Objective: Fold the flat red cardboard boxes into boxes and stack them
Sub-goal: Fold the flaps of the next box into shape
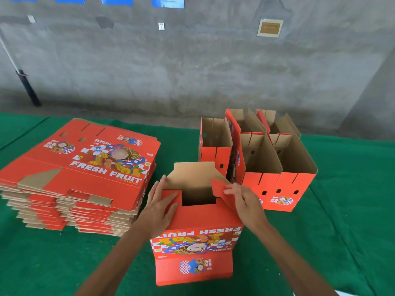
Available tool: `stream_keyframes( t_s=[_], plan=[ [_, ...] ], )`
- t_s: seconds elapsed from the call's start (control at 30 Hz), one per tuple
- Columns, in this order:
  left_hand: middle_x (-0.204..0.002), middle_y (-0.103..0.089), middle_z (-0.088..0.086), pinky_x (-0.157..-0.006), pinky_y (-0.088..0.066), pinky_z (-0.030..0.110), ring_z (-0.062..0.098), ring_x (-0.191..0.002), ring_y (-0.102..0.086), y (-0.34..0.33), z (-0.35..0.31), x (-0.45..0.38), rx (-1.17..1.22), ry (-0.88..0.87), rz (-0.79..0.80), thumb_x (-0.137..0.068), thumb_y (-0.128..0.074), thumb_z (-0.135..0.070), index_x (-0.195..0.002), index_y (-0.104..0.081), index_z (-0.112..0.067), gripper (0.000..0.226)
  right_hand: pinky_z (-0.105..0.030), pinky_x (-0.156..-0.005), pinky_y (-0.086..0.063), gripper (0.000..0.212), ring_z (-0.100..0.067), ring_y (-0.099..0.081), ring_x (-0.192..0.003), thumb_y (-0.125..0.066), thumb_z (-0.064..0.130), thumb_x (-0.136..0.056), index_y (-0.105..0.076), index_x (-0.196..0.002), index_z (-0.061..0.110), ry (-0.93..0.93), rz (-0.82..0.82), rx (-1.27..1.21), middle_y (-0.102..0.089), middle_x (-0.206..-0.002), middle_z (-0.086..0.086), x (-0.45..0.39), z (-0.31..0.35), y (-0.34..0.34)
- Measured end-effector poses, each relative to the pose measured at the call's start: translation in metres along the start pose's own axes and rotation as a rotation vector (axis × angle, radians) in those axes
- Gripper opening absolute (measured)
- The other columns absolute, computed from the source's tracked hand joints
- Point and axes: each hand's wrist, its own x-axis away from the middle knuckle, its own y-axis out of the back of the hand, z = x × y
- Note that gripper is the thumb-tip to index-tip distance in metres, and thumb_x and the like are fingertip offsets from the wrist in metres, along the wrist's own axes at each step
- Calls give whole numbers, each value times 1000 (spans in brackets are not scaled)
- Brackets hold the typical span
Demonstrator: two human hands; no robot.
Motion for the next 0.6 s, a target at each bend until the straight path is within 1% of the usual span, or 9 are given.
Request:
stream_keyframes(
  t_s=[0.1, 0.13, 0.23, 0.3, 0.37, 0.43, 0.5, 0.57, 0.6],
  plan=[
    [-169, 3, -19, -122, -23, 45, 11, -156, -1, 1, -1, 2, 64, -24, -55, -105, -51, -38, -145, -51, -32, 40, -34, -113, -37, 8, -10, -43, -134, -64, 33, -100, -70, -102, 28, -56, 49, 34, -47, -136, 11, -9, -9, -11],
    [-167, -5, -17, -121, -29, 46, 12, -155, -9, 2, -1, 3, 98, -33, -83, -104, -55, -34, -147, -45, -34, 44, -35, -116, -36, 15, -11, -40, -138, -69, 27, -96, -63, -110, 28, -68, 67, 9, -42, -141, 10, -11, -9, -13],
    [-154, -27, -20, -117, -35, 41, -5, -144, -23, 4, -2, 4, 229, -23, -152, -97, -67, -25, -157, -20, -43, 78, -29, -117, -36, 67, 0, -39, -140, -69, 11, -95, -37, -146, 41, -32, 158, -193, -34, -155, 17, -18, -9, -11],
    [-142, -35, -18, -113, -34, 35, -10, -134, -28, 4, -4, 5, 243, -5, -147, -96, -70, -22, -159, -20, -47, 84, -31, -121, -31, 64, 3, -35, -143, -65, 7, -98, -47, -145, 47, 25, 232, -135, -37, -156, 22, -21, -10, -11],
    [-139, -38, -12, -114, -38, 42, 1, -132, -33, 2, -1, 5, 204, -76, -157, -99, -67, -18, -146, -49, -45, 58, -33, -121, -32, 47, -2, -33, -145, -59, 7, -101, -66, -126, 47, 32, 245, -82, -39, -156, 20, -21, -17, -12],
    [-149, -36, -9, -122, -30, 45, 9, -143, -27, 1, 1, 8, 250, -70, -144, -104, -56, -20, -129, -65, -39, 33, -31, -116, -38, 48, -5, -31, -148, -48, 8, -106, -74, -113, 48, -18, 252, -157, -37, -157, 22, -14, -18, -14],
    [-161, -29, -9, -126, -17, 44, 11, -154, -13, 4, -2, 9, 335, 18, -92, -105, -43, -35, -121, -66, -47, 31, -37, -119, -34, 41, -6, -30, -149, -46, 20, -108, -76, -107, 49, -41, 245, -216, -35, -158, 22, -9, -15, -17],
    [-168, -17, -10, -127, -13, 45, 12, -157, -1, 6, -8, 9, 287, 95, -53, -105, -42, -55, -126, -62, -52, 29, -43, -119, -33, 14, -5, -29, -147, -62, 44, -99, -71, -109, 48, -67, 233, -147, -28, -161, 22, -7, -11, -19],
    [-170, -9, -10, -127, -15, 49, 14, -158, 3, 6, -10, 9, 230, 126, -37, -99, -46, -63, -135, -55, -54, 38, -43, -117, -37, 22, -5, -28, -146, -70, 53, -91, -66, -113, 49, -61, 244, -93, -24, -162, 21, -6, -10, -20]
  ],
)
